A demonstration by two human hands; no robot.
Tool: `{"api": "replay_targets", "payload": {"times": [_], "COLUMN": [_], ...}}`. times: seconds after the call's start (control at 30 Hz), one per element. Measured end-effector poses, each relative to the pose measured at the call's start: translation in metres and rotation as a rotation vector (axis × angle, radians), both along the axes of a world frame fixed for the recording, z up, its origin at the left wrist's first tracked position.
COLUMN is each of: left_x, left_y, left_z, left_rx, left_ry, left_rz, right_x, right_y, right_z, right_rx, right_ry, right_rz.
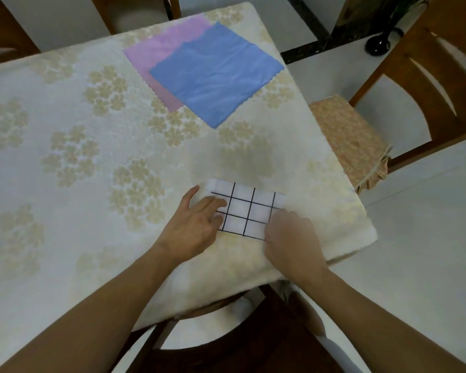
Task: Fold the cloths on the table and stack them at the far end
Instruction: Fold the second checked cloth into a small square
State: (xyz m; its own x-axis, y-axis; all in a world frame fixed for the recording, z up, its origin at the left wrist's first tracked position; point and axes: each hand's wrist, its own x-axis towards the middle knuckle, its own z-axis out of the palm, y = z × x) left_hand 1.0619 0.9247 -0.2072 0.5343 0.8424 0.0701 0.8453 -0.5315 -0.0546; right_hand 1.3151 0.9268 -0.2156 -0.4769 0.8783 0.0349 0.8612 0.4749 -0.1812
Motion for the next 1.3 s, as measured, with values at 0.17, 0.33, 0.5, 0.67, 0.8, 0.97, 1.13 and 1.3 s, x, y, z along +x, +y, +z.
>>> {"api": "replay_targets", "payload": {"times": [0.17,0.33,0.5,0.67,0.8,0.97,1.13,1.3], "left_x": [0.000,0.021,0.027,0.026,0.018,0.007,0.026,0.031], "left_y": [0.010,0.032,0.043,0.044,0.039,0.033,0.038,0.037], "left_z": [0.004,-0.002,-0.036,-0.050,-0.050,-0.046,-0.041,-0.052], "left_rx": [-0.076,-0.088,-0.233,-0.230,-0.228,-0.255,-0.215,-0.267], "left_ry": [-0.058,-0.134,-0.087,-0.126,-0.102,-0.067,-0.141,-0.100], "left_rz": [0.009,0.080,0.119,0.137,0.206,0.288,0.248,0.184], "right_x": [-0.001,-0.027,-0.052,-0.045,-0.036,-0.025,-0.030,-0.038], "right_y": [0.002,0.022,0.038,0.045,0.044,0.040,0.039,0.041], "right_z": [0.009,-0.002,-0.032,-0.047,-0.048,-0.045,-0.042,-0.047], "right_rx": [0.015,0.020,-0.091,-0.130,-0.111,-0.124,-0.104,-0.106], "right_ry": [0.078,0.127,0.047,0.026,-0.010,-0.088,-0.033,-0.050], "right_rz": [-0.058,-0.087,-0.032,-0.040,-0.019,-0.043,-0.137,-0.084]}}
